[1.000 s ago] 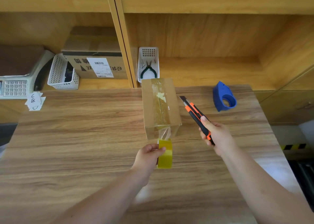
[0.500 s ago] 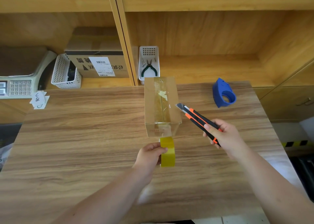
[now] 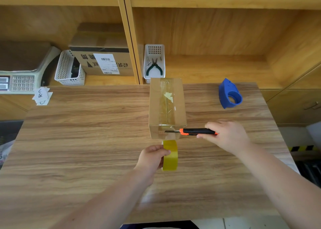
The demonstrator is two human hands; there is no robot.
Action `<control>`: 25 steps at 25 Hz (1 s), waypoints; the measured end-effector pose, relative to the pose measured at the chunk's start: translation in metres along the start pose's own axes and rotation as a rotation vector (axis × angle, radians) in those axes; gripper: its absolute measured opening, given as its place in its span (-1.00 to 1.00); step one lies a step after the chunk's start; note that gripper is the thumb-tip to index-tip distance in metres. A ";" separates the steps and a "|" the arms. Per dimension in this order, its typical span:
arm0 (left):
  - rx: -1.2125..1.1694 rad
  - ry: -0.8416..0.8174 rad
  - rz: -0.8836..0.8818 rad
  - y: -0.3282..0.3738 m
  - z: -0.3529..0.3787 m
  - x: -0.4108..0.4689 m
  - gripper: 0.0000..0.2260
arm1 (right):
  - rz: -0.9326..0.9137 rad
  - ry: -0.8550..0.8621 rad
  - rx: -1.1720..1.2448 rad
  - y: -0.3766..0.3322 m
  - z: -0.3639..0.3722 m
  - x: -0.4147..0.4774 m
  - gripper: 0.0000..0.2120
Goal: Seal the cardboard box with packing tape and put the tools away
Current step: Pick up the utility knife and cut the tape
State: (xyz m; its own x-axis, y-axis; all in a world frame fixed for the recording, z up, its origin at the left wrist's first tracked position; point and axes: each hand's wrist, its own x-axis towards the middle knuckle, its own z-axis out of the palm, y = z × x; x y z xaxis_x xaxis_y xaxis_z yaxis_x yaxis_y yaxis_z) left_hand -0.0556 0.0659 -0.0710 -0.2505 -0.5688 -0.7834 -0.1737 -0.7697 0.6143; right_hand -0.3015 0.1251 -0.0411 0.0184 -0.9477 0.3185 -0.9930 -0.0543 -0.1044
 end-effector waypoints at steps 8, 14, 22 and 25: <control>-0.010 0.005 -0.002 0.000 -0.003 -0.001 -0.85 | -0.046 -0.018 -0.013 0.001 0.008 -0.006 -0.55; 0.002 -0.007 -0.007 -0.001 -0.004 -0.004 -0.92 | -0.094 -0.036 -0.060 -0.004 0.014 -0.002 -0.56; 0.062 -0.001 0.002 -0.006 -0.009 0.003 -0.93 | -0.103 -0.179 -0.087 0.011 0.012 -0.014 -0.54; 0.250 -0.009 0.068 -0.015 -0.014 0.008 -0.87 | 0.118 -0.396 -0.008 -0.003 0.026 -0.025 -0.61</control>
State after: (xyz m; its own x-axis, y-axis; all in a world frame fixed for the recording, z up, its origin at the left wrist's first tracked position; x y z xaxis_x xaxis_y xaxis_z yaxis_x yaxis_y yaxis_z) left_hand -0.0416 0.0685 -0.0881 -0.2782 -0.6135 -0.7391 -0.3858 -0.6333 0.6709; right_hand -0.2955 0.1404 -0.0736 -0.0543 -0.9951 -0.0822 -0.9919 0.0632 -0.1105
